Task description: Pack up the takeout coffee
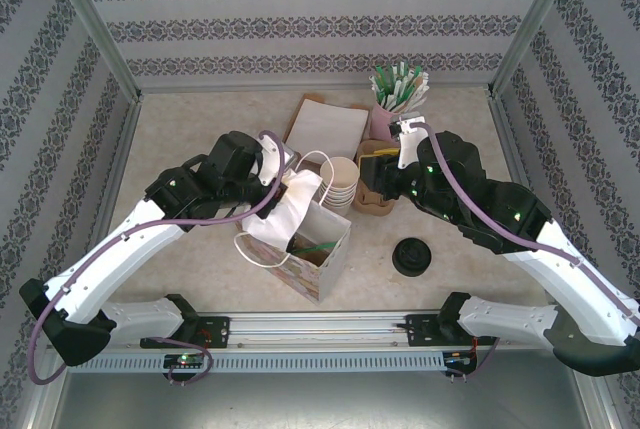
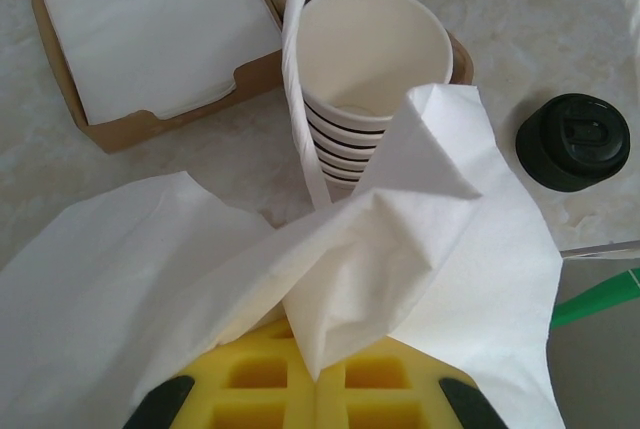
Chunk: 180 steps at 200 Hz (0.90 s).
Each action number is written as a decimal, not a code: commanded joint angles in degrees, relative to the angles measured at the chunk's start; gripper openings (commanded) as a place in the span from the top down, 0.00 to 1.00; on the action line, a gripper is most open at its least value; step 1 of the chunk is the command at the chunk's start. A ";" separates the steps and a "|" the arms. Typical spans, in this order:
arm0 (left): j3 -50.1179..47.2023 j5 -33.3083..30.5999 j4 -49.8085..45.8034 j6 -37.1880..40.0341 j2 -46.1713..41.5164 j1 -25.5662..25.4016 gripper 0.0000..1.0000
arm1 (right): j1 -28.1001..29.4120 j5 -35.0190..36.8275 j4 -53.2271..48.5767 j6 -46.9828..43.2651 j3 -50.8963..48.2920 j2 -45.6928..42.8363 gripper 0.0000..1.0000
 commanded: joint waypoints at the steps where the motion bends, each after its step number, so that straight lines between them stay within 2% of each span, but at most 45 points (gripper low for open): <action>1: -1.58 -0.51 0.15 1.72 0.67 0.01 0.91 | 0.32 1.77 -0.54 0.17 -1.06 0.26 0.63; 26: -3.23 -1.49 3.82 0.62 -0.65 -0.01 0.81 | 0.42 1.92 -0.56 -0.09 -1.11 0.38 0.61; 53: -6.06 -2.38 9.97 -0.74 -3.40 -0.01 0.76 | 0.35 1.35 -0.31 -0.44 -1.02 0.60 0.59; 81: -8.52 -0.27 13.28 -0.43 -6.61 0.04 0.61 | 0.37 1.29 -0.67 -0.79 -1.00 0.88 0.58; 114: -7.62 -0.18 9.42 0.82 -8.58 0.01 0.52 | 0.35 1.18 -0.99 -1.19 -0.93 1.56 0.57; 180: -1.83 1.56 4.90 -0.03 -7.36 -0.03 0.40 | 0.35 0.05 -1.14 -1.93 -0.58 2.72 0.55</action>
